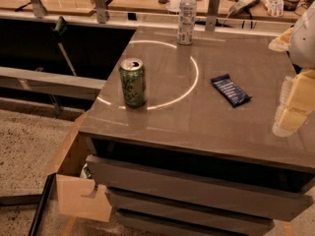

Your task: Move rxbar blueberry near blue plastic bottle

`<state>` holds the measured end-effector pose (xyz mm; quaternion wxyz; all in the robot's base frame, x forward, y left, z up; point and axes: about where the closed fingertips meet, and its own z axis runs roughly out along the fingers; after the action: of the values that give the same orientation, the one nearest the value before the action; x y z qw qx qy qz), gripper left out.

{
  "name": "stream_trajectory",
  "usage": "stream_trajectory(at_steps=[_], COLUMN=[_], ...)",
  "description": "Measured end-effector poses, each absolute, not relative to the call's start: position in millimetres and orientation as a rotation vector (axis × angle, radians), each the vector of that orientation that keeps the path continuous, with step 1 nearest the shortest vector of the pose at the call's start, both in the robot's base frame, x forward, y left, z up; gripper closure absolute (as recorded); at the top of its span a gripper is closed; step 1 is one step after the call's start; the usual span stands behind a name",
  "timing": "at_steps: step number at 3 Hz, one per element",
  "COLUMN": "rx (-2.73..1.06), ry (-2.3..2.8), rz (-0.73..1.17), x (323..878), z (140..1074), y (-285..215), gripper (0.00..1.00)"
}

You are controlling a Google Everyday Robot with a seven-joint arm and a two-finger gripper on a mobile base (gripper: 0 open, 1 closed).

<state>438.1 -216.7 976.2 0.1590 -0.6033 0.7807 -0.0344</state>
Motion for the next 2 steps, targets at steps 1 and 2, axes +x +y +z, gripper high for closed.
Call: stream_trajectory(at_steps=[1, 2], rx=[-1.724, -1.568], ry=[2.232, 2.241], rz=[-0.098, -0.061], x=[438.2, 445.4], z=[976.2, 974.5], y=[-216.8, -243.7], gripper=[0.0, 0.0])
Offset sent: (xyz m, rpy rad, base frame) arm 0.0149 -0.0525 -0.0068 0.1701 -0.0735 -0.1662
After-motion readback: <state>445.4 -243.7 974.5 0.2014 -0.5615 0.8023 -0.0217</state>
